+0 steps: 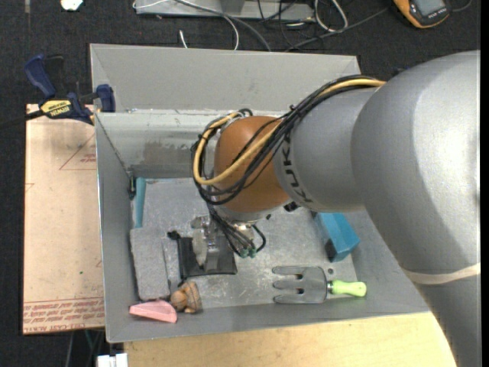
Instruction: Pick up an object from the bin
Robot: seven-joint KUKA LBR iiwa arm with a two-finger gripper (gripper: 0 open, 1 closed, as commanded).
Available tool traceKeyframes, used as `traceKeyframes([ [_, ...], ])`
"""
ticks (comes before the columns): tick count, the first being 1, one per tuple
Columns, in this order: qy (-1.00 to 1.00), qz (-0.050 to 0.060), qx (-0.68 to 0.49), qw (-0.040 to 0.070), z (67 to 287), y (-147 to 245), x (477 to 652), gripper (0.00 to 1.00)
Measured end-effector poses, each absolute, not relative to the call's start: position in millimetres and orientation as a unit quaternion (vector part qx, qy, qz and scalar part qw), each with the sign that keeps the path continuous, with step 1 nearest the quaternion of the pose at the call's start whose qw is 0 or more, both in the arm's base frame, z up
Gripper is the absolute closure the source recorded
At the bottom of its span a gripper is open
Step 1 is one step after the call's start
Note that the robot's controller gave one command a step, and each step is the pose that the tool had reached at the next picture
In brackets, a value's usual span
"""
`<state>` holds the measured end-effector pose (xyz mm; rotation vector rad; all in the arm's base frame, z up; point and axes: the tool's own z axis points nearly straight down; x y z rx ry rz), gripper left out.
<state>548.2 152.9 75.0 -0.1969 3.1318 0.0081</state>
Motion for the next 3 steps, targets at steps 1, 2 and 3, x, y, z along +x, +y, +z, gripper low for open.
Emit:
traceKeyframes([
  [1,0.988,0.003,-0.152,0.003,123.9,130.5,538.0,0.00],
  [2,0.988,0.003,-0.152,0.003,123.7,130.7,537.7,0.00],
  [3,0.992,0.004,-0.123,0.004,87.1,115.0,549.0,0.00],
])
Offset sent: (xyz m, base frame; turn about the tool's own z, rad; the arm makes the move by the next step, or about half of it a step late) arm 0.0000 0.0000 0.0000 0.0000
